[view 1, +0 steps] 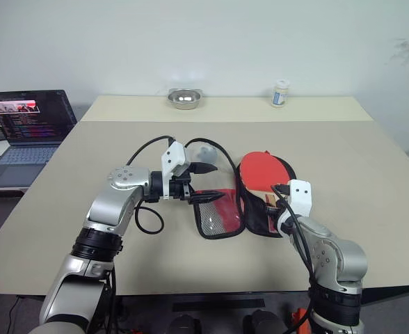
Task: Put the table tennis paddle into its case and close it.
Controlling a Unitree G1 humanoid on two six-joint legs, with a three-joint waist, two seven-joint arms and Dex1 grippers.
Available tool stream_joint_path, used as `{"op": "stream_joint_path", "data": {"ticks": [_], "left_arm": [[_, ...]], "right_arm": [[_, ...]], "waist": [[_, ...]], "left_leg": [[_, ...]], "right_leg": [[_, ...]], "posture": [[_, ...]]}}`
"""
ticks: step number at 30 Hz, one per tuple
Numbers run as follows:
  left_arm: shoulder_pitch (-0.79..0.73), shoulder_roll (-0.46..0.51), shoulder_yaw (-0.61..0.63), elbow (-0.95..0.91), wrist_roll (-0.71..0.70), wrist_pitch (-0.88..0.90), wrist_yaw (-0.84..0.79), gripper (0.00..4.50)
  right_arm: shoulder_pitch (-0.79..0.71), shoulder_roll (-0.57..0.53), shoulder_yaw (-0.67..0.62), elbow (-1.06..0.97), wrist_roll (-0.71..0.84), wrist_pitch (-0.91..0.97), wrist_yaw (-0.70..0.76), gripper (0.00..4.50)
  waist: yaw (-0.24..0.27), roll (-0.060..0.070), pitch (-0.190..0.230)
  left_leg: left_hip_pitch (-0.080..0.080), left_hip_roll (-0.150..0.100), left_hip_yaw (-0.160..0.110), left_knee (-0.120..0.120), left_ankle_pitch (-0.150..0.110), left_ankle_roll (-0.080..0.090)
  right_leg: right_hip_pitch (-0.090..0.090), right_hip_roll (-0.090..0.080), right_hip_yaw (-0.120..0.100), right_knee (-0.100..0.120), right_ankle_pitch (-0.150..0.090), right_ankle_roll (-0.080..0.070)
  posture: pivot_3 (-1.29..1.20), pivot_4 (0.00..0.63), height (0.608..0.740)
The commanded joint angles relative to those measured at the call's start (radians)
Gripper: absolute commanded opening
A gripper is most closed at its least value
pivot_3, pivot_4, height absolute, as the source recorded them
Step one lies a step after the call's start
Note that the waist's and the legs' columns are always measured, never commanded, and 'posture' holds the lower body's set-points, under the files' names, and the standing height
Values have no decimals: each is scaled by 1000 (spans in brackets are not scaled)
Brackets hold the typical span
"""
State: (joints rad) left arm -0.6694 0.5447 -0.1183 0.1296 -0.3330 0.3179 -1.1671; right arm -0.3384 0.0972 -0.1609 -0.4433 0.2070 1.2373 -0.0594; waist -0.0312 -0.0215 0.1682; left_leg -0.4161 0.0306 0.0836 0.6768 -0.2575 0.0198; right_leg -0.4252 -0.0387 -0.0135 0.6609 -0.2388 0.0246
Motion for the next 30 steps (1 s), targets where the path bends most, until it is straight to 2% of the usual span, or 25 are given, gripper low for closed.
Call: {"op": "stream_joint_path", "data": {"ticks": [1,11,15,17,22,26,30], "left_arm": [[-8,0,11,-27,-4,-17,1,4082],[2,2,17,-30,-1,-22,6,4082],[7,13,32,-34,-8,-14,11,4082],[22,38,50,-43,-19,9,4,4082],[107,119,117,-72,-49,85,23,4082],[163,173,147,-64,-47,104,11,4082],[181,249,148,21,12,41,-20,2747]], "right_arm": [[4,6,1,-9,0,-29,-7,1066],[-5,-13,25,-49,6,-38,-1,4457],[-19,-79,58,-139,56,2,72,4486],[-38,-179,71,-225,136,39,188,4486],[-76,-485,-34,-353,331,62,468,4486],[-94,-650,-172,-366,481,60,618,4486],[-64,-807,-314,-361,640,69,744,4500]], "waist": [[0,0,0],[0,0,0],[0,0,0],[0,0,0],[-1,0,0],[2,-4,3],[4,-7,5]], "left_leg": [[0,0,0,0,0,0],[0,0,0,0,0,0],[0,0,0,0,0,0],[0,0,0,0,0,0],[0,1,-1,-1,0,0],[0,1,-1,-1,0,0],[0,1,-1,-1,0,0]], "right_leg": [[0,0,0,0,0,0],[0,0,0,0,0,0],[0,0,0,0,0,0],[0,0,0,-1,0,0],[0,0,-1,-2,-1,2],[0,0,-2,-2,-3,4],[1,-2,-2,-3,-2,3]], "posture": [[0,150,740],[0,150,740],[0,150,740],[0,150,740],[0,150,740],[0,150,740],[0,150,740]]}}
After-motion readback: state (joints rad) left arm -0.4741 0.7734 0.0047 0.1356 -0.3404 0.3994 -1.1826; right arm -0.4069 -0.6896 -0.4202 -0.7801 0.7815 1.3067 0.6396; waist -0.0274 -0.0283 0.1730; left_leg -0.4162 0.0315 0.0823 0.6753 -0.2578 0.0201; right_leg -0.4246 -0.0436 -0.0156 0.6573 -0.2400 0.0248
